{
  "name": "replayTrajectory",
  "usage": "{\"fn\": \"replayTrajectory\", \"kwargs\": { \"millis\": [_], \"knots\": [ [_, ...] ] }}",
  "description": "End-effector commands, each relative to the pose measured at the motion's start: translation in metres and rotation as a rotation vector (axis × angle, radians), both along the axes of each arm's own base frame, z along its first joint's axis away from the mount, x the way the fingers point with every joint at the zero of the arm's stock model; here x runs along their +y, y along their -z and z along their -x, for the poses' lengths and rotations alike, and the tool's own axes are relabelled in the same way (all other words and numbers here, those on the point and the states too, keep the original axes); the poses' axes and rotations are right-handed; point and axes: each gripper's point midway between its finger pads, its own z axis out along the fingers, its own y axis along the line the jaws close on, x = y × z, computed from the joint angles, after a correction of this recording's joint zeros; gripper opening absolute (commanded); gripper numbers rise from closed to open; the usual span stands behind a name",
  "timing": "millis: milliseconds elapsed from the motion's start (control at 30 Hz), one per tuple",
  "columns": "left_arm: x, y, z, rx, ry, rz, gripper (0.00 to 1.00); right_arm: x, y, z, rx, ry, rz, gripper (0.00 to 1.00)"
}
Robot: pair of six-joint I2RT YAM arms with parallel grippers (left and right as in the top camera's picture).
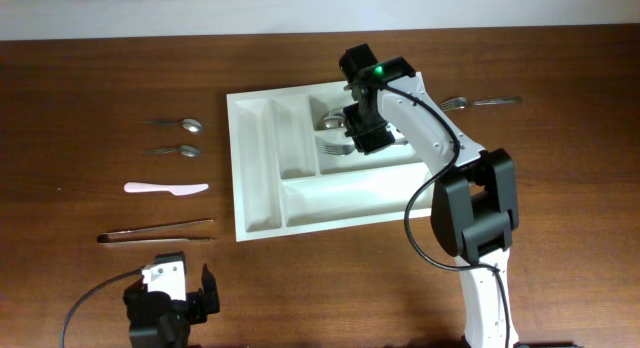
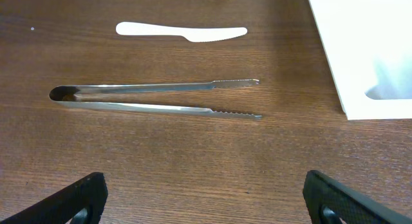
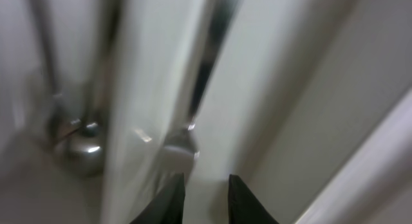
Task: Pack container
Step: 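Lower the fork into the compartment and open the right gripper, then move the right gripper back over the remaining right-side fork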
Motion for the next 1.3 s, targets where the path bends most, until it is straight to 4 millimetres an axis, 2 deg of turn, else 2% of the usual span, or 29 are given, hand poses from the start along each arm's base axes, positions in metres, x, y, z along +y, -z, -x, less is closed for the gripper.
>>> {"fn": "replayTrajectory", "kwargs": {
  "millis": [0, 133, 167, 200, 267, 333, 433, 500, 600, 733, 767, 833, 900, 1000, 1067, 1100, 1200, 1267],
  "knots": [
    [0.000, 0.001, 0.000, -0.001, 0.010, -0.008, 0.99, 0.007, -0.032, -0.020, -0.103, -0.095, -0.024, 0.22],
    [0.000, 0.001, 0.000, -0.001, 0.010, -0.008, 0.99, 0.001, -0.077, -0.047, -0.257, -0.218, 0.019, 0.23],
    [0.000, 0.001, 0.000, -0.001, 0.010, -0.008, 0.99, -0.002, -0.082, -0.050, -0.276, -0.230, 0.034, 0.25],
    [0.000, 0.001, 0.000, -0.001, 0.010, -0.008, 0.99, -0.014, -0.101, -0.063, -0.344, -0.284, 0.088, 0.28],
    [0.000, 0.001, 0.000, -0.001, 0.010, -0.008, 0.99, -0.029, -0.114, -0.073, -0.388, -0.313, 0.141, 0.30],
    [0.000, 0.001, 0.000, -0.001, 0.010, -0.008, 0.99, -0.052, -0.127, -0.084, -0.426, -0.332, 0.200, 0.36],
    [0.000, 0.001, 0.000, -0.001, 0.010, -0.008, 0.99, -0.088, -0.138, -0.095, -0.450, -0.320, 0.235, 0.37],
    [0.000, 0.001, 0.000, -0.001, 0.010, -0.008, 0.99, -0.132, -0.143, -0.103, -0.450, -0.242, 0.228, 0.38],
    [0.000, 0.001, 0.000, -0.001, 0.010, -0.008, 0.99, -0.163, -0.142, -0.106, -0.447, -0.190, 0.160, 0.38],
    [0.000, 0.001, 0.000, -0.001, 0.010, -0.008, 0.99, -0.208, -0.144, -0.108, -0.453, -0.107, 0.153, 0.40],
    [0.000, 0.001, 0.000, -0.001, 0.010, -0.008, 0.99, -0.220, -0.143, -0.111, -0.459, -0.086, 0.159, 0.48],
    [0.000, 0.001, 0.000, -0.001, 0.010, -0.008, 0.99, -0.232, -0.140, -0.116, -0.471, -0.065, 0.167, 0.53],
    [0.000, 0.001, 0.000, -0.001, 0.010, -0.008, 0.99, -0.239, -0.133, -0.120, -0.469, -0.053, 0.173, 0.54],
    [0.000, 0.001, 0.000, -0.001, 0.010, -0.008, 0.99, -0.240, -0.120, -0.124, -0.457, -0.043, 0.166, 0.55],
    [0.000, 0.001, 0.000, -0.001, 0.010, -0.008, 0.99, -0.236, -0.106, -0.126, -0.433, -0.007, 0.147, 0.56],
    [0.000, 0.001, 0.000, -0.001, 0.010, -0.008, 0.99, -0.234, -0.088, -0.128, -0.401, 0.038, 0.130, 0.53],
    [0.000, 0.001, 0.000, -0.001, 0.010, -0.008, 0.99, -0.234, -0.062, -0.127, -0.340, 0.131, 0.105, 0.48],
    [0.000, 0.001, 0.000, -0.001, 0.010, -0.008, 0.99, -0.235, -0.047, -0.124, -0.297, 0.209, 0.085, 0.48]
  ]
}}
